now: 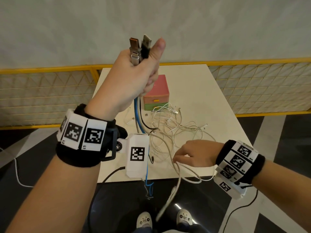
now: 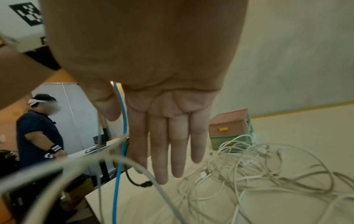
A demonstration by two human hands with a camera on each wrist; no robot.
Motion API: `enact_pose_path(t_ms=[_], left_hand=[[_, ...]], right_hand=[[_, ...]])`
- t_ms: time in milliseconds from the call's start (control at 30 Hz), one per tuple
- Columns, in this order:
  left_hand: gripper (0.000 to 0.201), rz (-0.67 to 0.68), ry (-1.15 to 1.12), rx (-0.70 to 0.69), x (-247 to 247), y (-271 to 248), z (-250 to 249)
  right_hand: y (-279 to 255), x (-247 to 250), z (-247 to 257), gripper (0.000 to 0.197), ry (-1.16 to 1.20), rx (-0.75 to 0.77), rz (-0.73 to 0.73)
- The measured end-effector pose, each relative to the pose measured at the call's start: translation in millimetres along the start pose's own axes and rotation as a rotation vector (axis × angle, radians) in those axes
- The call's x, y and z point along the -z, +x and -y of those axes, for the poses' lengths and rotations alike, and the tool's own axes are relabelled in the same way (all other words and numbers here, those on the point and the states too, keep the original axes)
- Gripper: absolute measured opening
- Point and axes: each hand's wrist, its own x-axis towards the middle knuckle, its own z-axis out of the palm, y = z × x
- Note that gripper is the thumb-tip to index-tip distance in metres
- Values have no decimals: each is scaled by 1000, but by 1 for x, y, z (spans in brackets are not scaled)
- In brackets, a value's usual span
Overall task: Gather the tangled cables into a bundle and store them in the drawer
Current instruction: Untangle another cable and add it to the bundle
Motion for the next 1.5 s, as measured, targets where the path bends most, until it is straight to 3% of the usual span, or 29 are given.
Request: enact_pose_path(t_ms=[100, 200, 300, 400, 533, 667, 767, 967, 1133, 1267, 1367, 1500], left_hand=[[55, 61, 1, 44, -5, -5, 3], [55, 110, 3, 60, -16, -9, 5], [55, 147, 27, 64, -27, -12, 7], [57, 179, 52, 55, -35, -14, 13], [57, 196, 111, 31, -40, -16, 19], [60, 200, 355, 4, -39, -18, 26], [60, 110, 304, -33, -37, -17, 24], [52, -166, -176, 11, -17, -9, 1], [56, -211, -247, -26, -6, -6, -12], [54, -203, -262, -65, -2, -8, -19], [53, -192, -279, -97, 5, -7, -22], [54, -168, -247, -82, 10, -8, -19]], right_hand=[[3, 8, -5, 35, -19, 0, -329], [5, 21, -2, 36, 270, 66, -520], [4, 30, 18, 52, 628, 206, -506], [9, 30, 36, 46, 772, 381, -486], [11, 22, 47, 49, 1001, 508, -359], [13, 32, 51, 21, 1126, 488, -488], [20, 29, 54, 20, 1055, 493, -498], [38, -10, 32, 22, 714, 317, -449], [59, -33, 5, 17, 624, 112, -323], [71, -57, -7, 28, 369, 17, -42], [68, -71, -6, 29, 308, 45, 58], [65, -70, -1, 54, 241, 111, 18]])
